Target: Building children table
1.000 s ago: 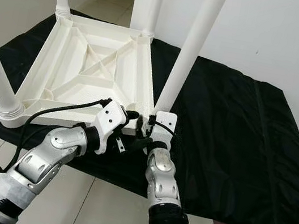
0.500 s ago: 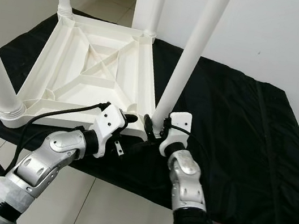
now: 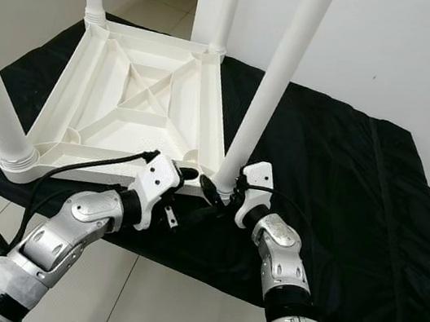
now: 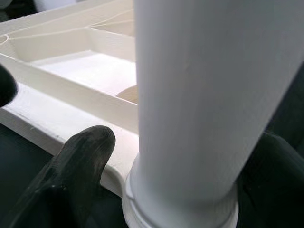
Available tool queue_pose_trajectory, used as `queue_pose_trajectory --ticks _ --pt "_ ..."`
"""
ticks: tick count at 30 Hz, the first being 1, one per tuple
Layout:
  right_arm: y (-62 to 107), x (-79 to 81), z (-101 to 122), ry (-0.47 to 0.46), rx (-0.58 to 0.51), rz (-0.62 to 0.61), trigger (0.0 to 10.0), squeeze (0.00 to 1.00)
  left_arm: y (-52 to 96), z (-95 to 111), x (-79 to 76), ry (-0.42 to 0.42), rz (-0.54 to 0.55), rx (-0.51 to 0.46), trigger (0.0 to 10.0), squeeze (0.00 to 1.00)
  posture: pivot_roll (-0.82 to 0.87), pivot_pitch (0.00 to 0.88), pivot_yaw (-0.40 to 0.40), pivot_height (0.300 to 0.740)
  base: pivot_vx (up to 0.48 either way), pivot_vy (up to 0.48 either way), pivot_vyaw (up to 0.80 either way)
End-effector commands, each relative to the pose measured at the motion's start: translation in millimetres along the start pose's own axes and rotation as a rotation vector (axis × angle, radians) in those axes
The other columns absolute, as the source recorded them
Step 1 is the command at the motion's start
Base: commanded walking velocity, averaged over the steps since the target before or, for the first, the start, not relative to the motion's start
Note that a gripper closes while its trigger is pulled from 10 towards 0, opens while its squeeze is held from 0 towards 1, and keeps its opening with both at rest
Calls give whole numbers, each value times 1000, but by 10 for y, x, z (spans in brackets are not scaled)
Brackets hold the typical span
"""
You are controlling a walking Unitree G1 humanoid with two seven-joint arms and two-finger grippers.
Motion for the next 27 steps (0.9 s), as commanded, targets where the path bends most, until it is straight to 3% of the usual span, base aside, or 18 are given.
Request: queue_pose_trajectory --ticks 1,5,6,7,8,9,10,18,19,22,27 --pt "2 -15 -16 17 8 16 10000 0 2 -25 -63 0 -36 17 10000 0 4 0 -89 740 0 0 0" --pt "-83 4 -24 18 17 65 10000 0 39 -50 -70 4 -37 29 10000 0 12 0 -88 740 0 0 0" --pt "-119 12 -22 23 21 82 4902 0 49 -54 -67 4 -34 31 10000 0 19 0 -90 740 0 0 0" --pt "-119 12 -22 23 21 82 4902 0 49 -54 -67 4 -34 31 10000 0 19 0 -90 740 0 0 0" --pt "-148 19 -22 24 25 91 2980 0 56 -56 -63 4 -30 32 10000 0 19 0 -90 740 0 0 0" --pt "-162 20 -23 25 26 97 2980 0 59 -56 -63 4 -28 33 10000 0 25 0 -93 740 0 0 0" --pt "-174 25 -25 25 29 103 0 0 64 -57 -61 5 -25 33 10000 0 25 0 -93 740 0 0 0" --pt "-142 23 -102 26 55 115 0 0 74 -63 -66 12 -10 31 10000 0 27 0 -105 740 0 0 0" --pt "-128 15 -128 23 66 106 10000 0 74 -65 -66 14 -7 31 10000 0 27 0 -105 740 0 0 0" --pt "-102 -2 -157 3 64 88 10000 0 74 -67 -71 16 -6 31 10000 0 24 0 -107 740 0 0 0" --pt "-51 -96 -267 7 136 -48 10000 0 58 -69 -64 20 -2 28 10000 0 11 0 -108 740 0 0 0"
Point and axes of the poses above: a point about 5 cm out from each wrist's last joint towards the gripper, its own y axis pointing back from the gripper into the wrist, its own z axis along the axis of the wrist's last joint, x = y × z, the point moved 3 cm from there along -y, pointing out of the wrist towards the gripper, and after that the axes turned 11 degrees about y, right-handed, at the moved point
